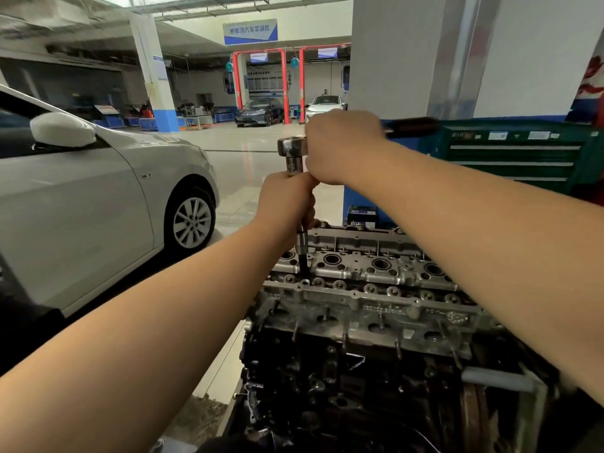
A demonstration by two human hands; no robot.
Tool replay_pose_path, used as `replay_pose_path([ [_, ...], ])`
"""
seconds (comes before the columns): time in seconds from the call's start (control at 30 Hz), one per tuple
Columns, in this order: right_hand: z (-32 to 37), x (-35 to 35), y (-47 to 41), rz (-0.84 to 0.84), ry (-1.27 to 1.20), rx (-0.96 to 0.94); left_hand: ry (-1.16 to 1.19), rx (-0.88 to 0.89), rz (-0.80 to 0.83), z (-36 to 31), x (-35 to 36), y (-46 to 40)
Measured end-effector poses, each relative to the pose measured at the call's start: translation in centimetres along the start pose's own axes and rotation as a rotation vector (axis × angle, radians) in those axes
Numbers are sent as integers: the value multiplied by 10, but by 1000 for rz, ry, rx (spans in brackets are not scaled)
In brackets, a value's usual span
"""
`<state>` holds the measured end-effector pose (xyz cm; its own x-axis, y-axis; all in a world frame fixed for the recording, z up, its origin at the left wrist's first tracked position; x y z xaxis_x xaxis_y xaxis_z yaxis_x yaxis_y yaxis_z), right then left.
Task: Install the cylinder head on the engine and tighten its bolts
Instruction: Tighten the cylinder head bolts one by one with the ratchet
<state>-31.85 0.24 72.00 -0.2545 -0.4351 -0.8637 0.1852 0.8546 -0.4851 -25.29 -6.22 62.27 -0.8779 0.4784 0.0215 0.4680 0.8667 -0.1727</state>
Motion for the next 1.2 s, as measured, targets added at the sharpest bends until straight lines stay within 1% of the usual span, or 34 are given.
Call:
replay_pose_path([
  [0.03,2,-5,4,0,163,48,-24,6,-3,-1,1,-2],
  [0.07,4,-10,11,23,271,70,-61,17,-10,-2,3,-3],
  [0.1,6,-14,16,38,325,76,-105,24,-29,-3,5,-5],
  [0.17,9,-18,23,33,346,39,-176,3,-72,-3,9,-7],
  [0.23,10,-17,19,-14,317,4,-235,-19,-88,-2,6,-9],
  [0.27,7,-13,15,-27,265,-33,-237,-18,-82,-1,3,-9],
  [0.3,3,-7,10,-34,159,-78,-201,-12,-63,0,2,-8],
  [0.4,-7,5,6,40,-383,-138,-112,55,51,4,4,0],
  [0.43,-7,7,5,42,-479,-138,-102,58,75,4,5,2],
  [0.47,-5,8,4,39,-477,-122,-90,49,75,4,3,2],
  [0.5,-4,8,0,29,-384,-86,-72,36,69,2,0,-1],
  [0.6,-1,-1,0,-3,185,36,-81,44,30,-2,-5,-6],
  [0.63,1,-5,4,-3,276,41,-85,56,5,-2,-2,-7],
  [0.7,-4,-2,7,-25,309,43,-69,45,-85,0,6,-6],
  [0.77,-13,5,5,-47,201,27,-49,38,-157,1,13,-4],
  [0.8,-18,8,2,-30,100,0,-50,51,-175,1,15,-2],
  [0.87,-28,14,-4,42,-154,-72,-94,95,-180,1,17,2],
  [0.93,-25,16,-4,61,-376,-140,-127,156,-175,1,19,9],
  [0.97,-18,15,-3,50,-454,-174,-118,168,-190,2,17,13],
  [1.0,-11,15,-4,27,-480,-197,-87,164,-210,4,14,15],
  [1.03,-4,13,-6,18,-445,-193,-47,152,-227,6,9,14],
  [1.07,2,10,-8,13,-319,-169,-12,136,-231,7,5,12],
  [1.13,8,-3,-6,24,95,-67,-6,110,-225,4,0,7],
  [1.17,10,-9,-3,25,262,-24,-33,92,-214,0,0,5],
  [1.2,12,-13,3,33,367,-12,-82,80,-205,-3,1,3],
])
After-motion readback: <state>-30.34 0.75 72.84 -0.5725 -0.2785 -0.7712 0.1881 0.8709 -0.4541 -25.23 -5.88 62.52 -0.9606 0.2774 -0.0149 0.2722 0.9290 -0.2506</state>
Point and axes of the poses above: each hand's wrist, its own y-axis away from the middle knuckle, its own x-axis out of the palm, z = x × y, the point moved 3 cm from there along -y, towards the middle knuckle, and after that the axes turned 7 degrees about -y, right-handed, at the moved point
